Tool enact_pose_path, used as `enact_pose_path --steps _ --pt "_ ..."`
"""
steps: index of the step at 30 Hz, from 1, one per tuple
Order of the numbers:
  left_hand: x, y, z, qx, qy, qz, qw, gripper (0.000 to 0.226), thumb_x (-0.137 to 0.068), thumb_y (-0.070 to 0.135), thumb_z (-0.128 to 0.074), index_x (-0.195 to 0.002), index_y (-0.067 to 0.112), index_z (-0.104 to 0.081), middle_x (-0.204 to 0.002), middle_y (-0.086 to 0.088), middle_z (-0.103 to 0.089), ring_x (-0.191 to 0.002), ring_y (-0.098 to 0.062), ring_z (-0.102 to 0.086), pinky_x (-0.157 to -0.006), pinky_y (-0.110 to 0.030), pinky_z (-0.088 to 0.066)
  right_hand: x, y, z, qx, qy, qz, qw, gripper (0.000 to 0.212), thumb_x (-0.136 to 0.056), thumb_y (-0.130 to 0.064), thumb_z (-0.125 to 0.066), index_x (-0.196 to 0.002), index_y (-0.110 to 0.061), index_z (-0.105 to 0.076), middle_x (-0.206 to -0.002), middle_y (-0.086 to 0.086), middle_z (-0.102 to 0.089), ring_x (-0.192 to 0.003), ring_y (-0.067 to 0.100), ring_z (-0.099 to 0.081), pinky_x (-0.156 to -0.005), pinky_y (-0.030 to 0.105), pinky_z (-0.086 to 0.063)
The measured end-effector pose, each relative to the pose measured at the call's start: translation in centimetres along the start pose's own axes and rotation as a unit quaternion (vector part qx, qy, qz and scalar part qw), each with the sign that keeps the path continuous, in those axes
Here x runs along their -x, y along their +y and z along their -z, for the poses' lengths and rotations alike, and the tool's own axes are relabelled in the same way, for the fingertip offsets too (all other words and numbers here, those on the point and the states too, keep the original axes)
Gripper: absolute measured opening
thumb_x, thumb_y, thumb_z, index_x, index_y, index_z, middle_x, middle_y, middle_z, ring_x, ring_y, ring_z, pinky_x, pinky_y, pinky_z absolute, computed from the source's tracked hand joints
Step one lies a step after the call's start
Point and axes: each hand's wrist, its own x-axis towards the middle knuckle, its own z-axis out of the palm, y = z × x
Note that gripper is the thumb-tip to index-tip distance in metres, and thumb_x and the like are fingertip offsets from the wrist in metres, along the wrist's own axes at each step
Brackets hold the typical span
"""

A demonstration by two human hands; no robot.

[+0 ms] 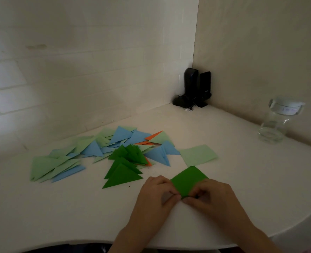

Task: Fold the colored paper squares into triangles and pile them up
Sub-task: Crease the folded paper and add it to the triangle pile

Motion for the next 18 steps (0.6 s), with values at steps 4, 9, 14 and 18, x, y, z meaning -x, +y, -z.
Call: enact_pose_path --steps 4,9,14,18 --pt "-0.3 0.0 -0.2 0.008 0.002 0.012 1.000 0.018 -0.076 0.048 -0.062 -0.076 0.030 -0.067 -0.087 0.019 -0.059 -0.086 0.001 -0.048 -0.077 -0.009 -0.033 -0.6 -0.2 0.9 0.011 -0.050 -0.021 0.998 0.019 -0.059 -0.047 -0.081 -0.057 -0.039 -0.064 -0.062 -0.018 -0.063 -0.075 -0.006 -0.059 -0.062 0.005 -0.038" --pt "-0.7 0.2 -0.7 0.002 0.011 0.030 0.999 0.019 -0.071 0.050 -0.063 -0.069 0.031 -0.060 -0.081 0.018 -0.055 -0.083 -0.003 -0.048 -0.076 -0.020 -0.038 -0.8 0.0 0.9 0.002 -0.042 -0.024 0.999 0.029 -0.057 -0.069 -0.058 -0.058 -0.040 -0.065 -0.065 -0.022 -0.065 -0.071 -0.006 -0.060 -0.061 0.008 -0.041" --pt "-1.1 0.4 -1.0 -0.019 0.005 0.045 0.999 0.019 -0.067 0.052 -0.060 -0.066 0.035 -0.053 -0.077 0.018 -0.053 -0.079 -0.006 -0.049 -0.072 -0.032 -0.043 -0.8 -0.5 0.5 0.015 -0.022 -0.060 0.998 0.018 -0.057 -0.047 -0.081 -0.059 -0.038 -0.065 -0.064 -0.020 -0.063 -0.072 -0.004 -0.059 -0.061 0.014 -0.044" --pt "-1.6 0.4 -0.8 -0.014 -0.022 0.056 0.998 0.017 -0.065 0.055 -0.056 -0.067 0.039 -0.052 -0.077 0.019 -0.053 -0.081 -0.002 -0.046 -0.075 -0.029 -0.041 -1.3 -0.5 0.6 -0.005 -0.047 -0.069 0.997 0.026 -0.056 -0.041 -0.084 -0.065 -0.038 -0.060 -0.076 -0.035 -0.059 -0.070 -0.003 -0.058 -0.059 0.014 -0.043"
